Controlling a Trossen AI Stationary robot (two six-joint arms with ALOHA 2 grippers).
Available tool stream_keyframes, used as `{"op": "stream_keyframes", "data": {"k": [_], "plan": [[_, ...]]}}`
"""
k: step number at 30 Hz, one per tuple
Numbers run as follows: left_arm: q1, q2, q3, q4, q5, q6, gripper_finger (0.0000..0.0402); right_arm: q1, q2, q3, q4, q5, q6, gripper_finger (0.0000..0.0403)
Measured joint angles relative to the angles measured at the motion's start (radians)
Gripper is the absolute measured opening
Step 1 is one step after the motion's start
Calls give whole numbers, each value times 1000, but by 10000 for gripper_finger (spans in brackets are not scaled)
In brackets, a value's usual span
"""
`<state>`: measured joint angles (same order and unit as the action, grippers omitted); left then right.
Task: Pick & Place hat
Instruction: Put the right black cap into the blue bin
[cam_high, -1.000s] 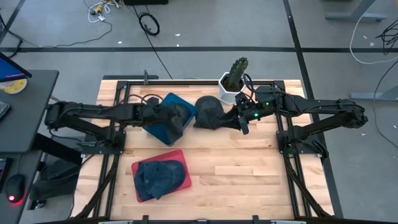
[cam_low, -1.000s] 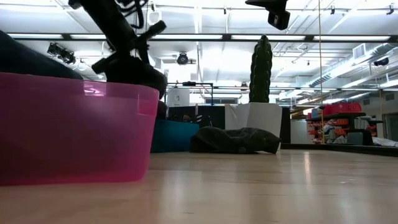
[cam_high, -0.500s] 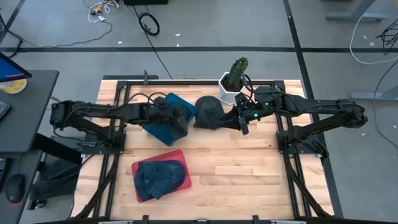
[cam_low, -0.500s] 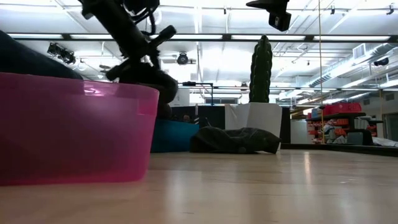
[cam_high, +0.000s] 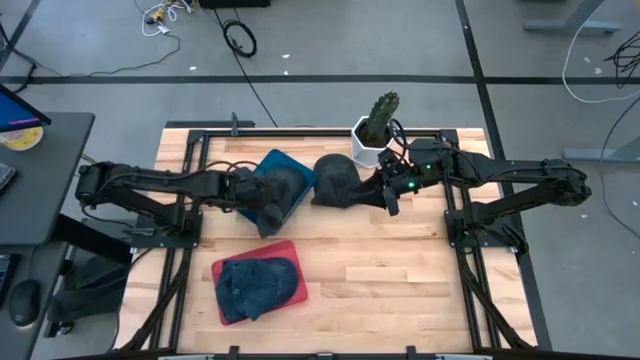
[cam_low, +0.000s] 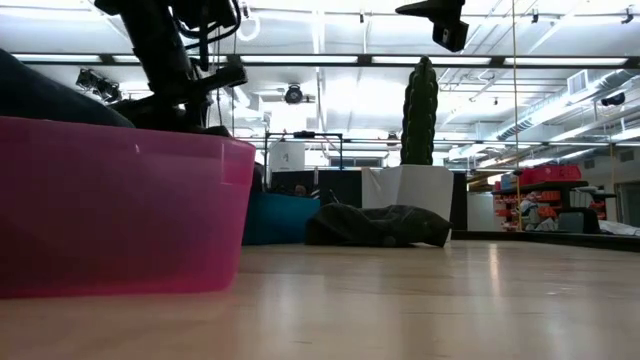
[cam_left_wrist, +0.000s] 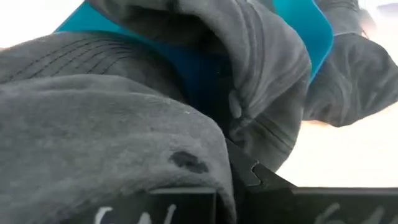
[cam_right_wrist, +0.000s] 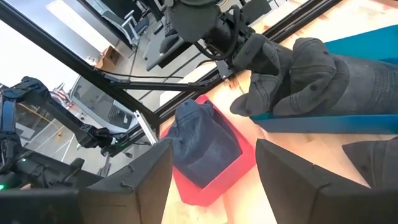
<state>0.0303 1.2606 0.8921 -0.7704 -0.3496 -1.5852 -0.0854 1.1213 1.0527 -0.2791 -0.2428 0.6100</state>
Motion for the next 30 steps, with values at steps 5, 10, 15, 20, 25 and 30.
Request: {"op": "stream_keyframes", "data": {"k": [5,10,15,20,25,30], "plan": [[13,7,0,10,7,-1,2,-3,0,0,2,0,-8,231],[-1,-87,21,76,29,0,2,-3,0,0,-1,0,-7,231],[-11,-230,103,35,-5,32,2,-3,0,0,0,0,-4,231],[-11,-377,173,101,-181,93,2,-3,0,0,4,0,-8,231],[-9,-446,185,278,-366,209,2,-3,0,0,5,0,-9,231],[-6,-413,185,408,-417,271,2,-3,0,0,7,0,-8,231]]}}
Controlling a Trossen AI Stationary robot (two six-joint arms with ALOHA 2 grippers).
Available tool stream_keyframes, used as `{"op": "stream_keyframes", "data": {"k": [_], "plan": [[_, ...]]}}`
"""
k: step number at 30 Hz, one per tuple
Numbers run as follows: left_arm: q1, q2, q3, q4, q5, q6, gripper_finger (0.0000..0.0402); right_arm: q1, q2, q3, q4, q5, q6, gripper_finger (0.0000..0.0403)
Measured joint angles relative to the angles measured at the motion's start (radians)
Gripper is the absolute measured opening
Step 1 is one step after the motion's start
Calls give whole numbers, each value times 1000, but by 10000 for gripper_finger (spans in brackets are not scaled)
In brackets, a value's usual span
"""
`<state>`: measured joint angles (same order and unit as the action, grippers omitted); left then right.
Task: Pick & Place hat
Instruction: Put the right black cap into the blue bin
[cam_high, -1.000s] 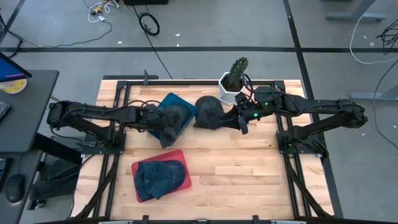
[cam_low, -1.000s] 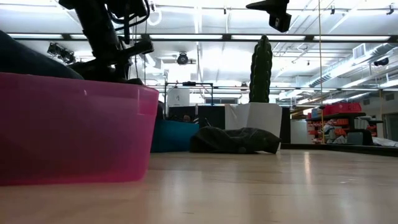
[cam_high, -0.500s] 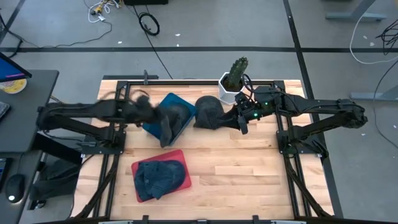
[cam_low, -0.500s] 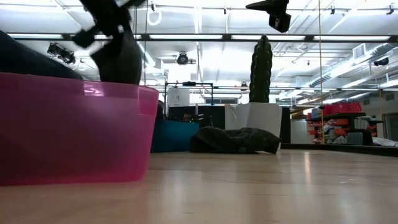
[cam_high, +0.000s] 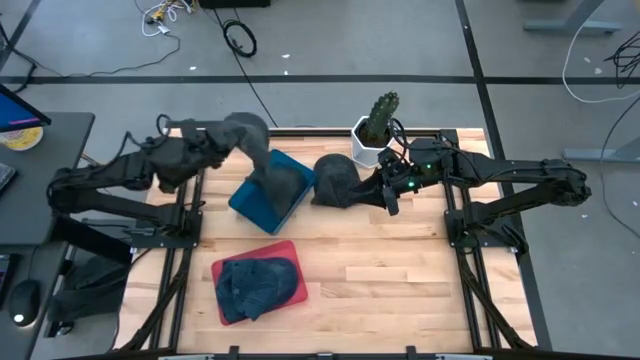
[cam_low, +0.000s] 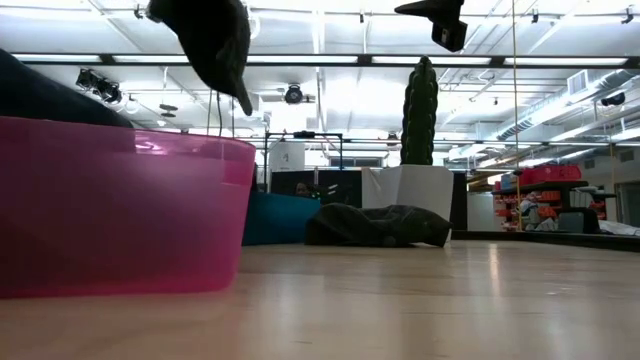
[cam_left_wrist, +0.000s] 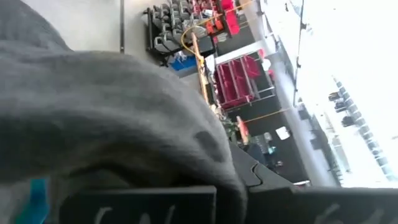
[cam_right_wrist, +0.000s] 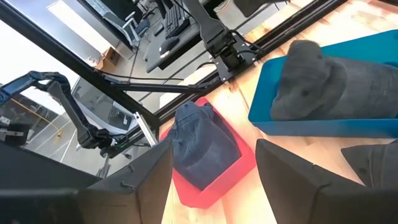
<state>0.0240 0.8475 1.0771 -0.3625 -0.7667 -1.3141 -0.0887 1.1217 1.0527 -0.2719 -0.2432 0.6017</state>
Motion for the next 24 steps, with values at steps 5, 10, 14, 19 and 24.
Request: {"op": "stream_keyframes", "data": {"k": [5,10,14,19,24], "plan": [[27,105,0,17,8,-18,2,0,0,0,0,8,1,231],[47,228,-2,57,43,-36,2,0,0,0,1,19,2,231],[72,315,-3,75,46,-39,2,0,0,0,-2,19,3,231],[87,411,-4,65,120,-54,2,0,0,0,-5,18,2,231],[86,466,-5,-31,155,-92,2,0,0,0,-5,19,0,231]]}}
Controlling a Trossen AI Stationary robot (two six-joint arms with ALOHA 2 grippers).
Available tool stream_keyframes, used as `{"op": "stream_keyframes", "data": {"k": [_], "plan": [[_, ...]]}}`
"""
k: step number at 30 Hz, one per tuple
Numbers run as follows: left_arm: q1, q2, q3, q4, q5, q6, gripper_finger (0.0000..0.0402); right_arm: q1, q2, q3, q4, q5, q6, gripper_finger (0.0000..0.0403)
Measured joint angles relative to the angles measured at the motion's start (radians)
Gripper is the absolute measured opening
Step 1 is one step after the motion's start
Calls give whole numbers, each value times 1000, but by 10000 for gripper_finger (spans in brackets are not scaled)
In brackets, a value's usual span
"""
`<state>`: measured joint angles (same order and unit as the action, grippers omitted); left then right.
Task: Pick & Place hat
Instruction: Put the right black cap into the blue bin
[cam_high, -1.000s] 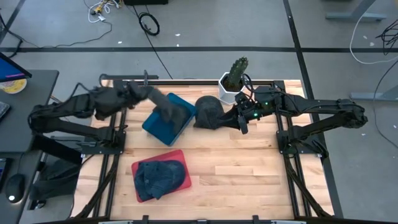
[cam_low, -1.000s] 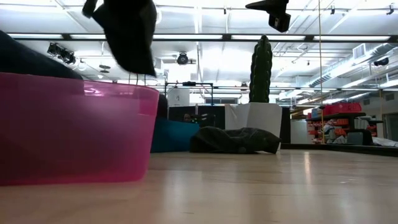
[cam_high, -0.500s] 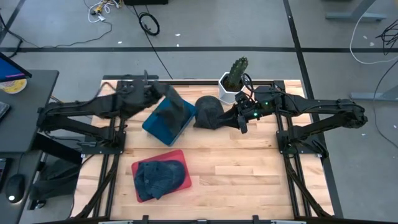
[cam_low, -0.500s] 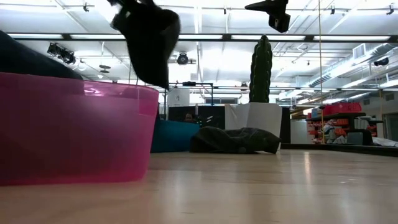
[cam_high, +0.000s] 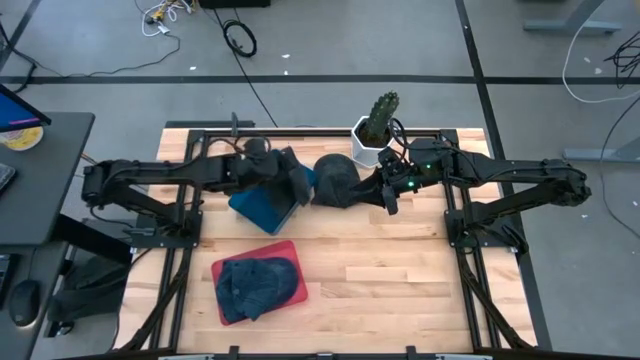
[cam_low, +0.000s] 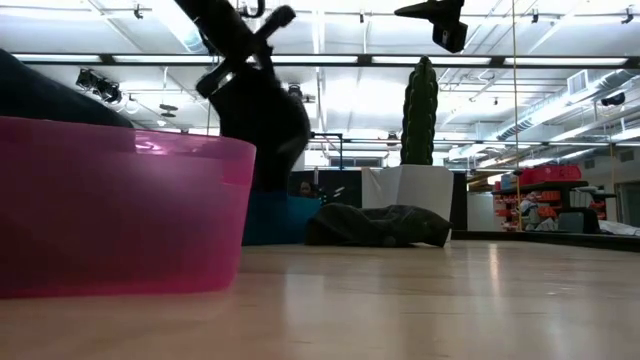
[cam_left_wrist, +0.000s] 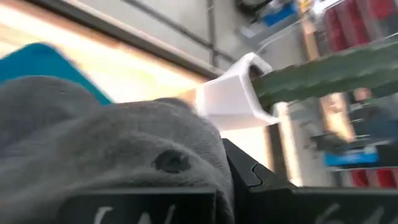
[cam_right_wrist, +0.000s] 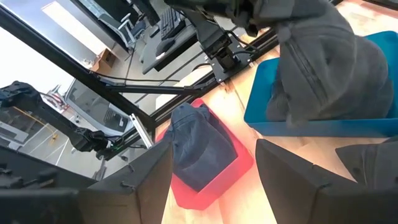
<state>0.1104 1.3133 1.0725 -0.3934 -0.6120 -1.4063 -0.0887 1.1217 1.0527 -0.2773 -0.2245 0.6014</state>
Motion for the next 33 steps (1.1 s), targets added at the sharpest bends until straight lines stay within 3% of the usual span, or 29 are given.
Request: {"op": "stream_keyframes", "data": {"k": [10,18,28,33], "plan": [[-4,8,0,-287,58,-59,2,0,0,0,0,0,-10,231],[51,8,0,-208,11,-50,2,0,0,0,-1,0,-16,231],[259,4,0,-177,364,244,2,0,0,0,-1,0,-11,231],[391,0,0,-50,660,373,2,0,0,0,-1,0,-9,231]]}}
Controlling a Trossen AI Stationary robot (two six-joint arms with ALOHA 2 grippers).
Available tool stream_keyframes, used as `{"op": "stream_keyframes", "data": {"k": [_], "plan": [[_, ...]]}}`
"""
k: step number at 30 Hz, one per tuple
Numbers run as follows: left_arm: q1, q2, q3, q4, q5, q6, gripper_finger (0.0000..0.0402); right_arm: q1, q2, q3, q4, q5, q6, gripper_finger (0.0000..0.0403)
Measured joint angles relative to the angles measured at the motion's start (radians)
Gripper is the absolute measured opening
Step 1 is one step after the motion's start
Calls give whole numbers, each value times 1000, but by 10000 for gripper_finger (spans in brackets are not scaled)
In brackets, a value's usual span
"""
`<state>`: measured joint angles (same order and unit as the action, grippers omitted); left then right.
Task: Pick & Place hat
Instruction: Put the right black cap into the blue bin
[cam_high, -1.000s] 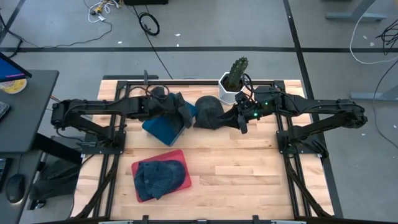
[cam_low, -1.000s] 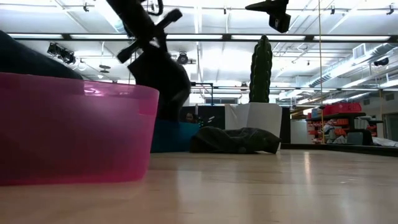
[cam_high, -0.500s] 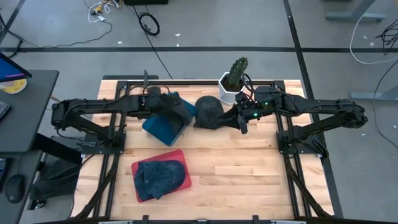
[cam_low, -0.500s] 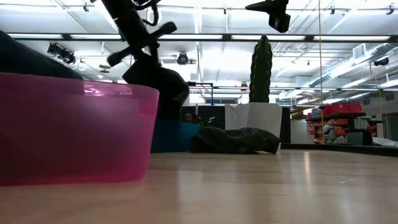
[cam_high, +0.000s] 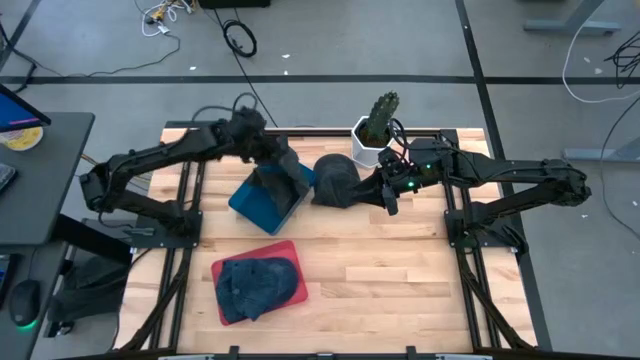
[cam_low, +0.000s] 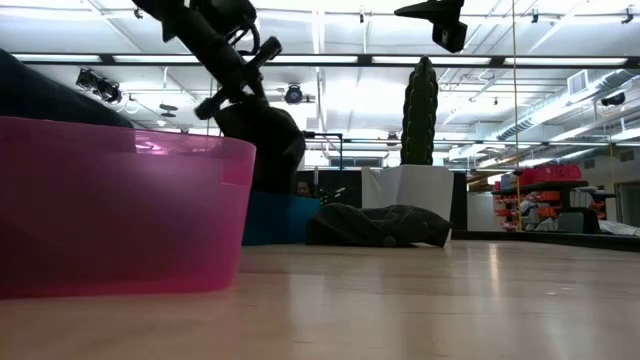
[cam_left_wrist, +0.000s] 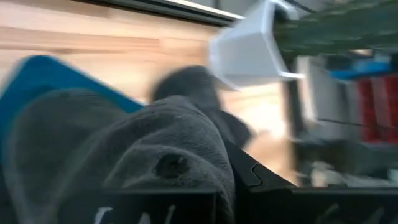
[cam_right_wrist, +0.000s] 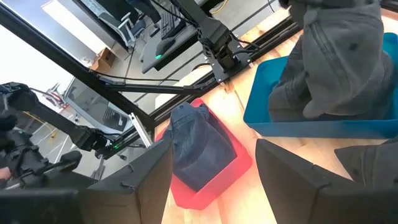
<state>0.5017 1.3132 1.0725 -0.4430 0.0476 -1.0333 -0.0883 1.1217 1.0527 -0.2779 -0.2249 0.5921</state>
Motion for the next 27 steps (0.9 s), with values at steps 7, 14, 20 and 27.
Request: {"op": "stream_keyframes", "data": {"k": [7,14,20,27], "plan": [[99,0,0,-88,179,75,2,0,0,0,0,0,1,231],[64,0,0,-358,234,111,2,0,0,0,0,10,1,231],[3,-44,0,-395,300,76,2,0,0,0,0,26,-3,231],[-33,-148,0,-431,280,-8,2,0,0,0,-2,26,-3,231]]}}
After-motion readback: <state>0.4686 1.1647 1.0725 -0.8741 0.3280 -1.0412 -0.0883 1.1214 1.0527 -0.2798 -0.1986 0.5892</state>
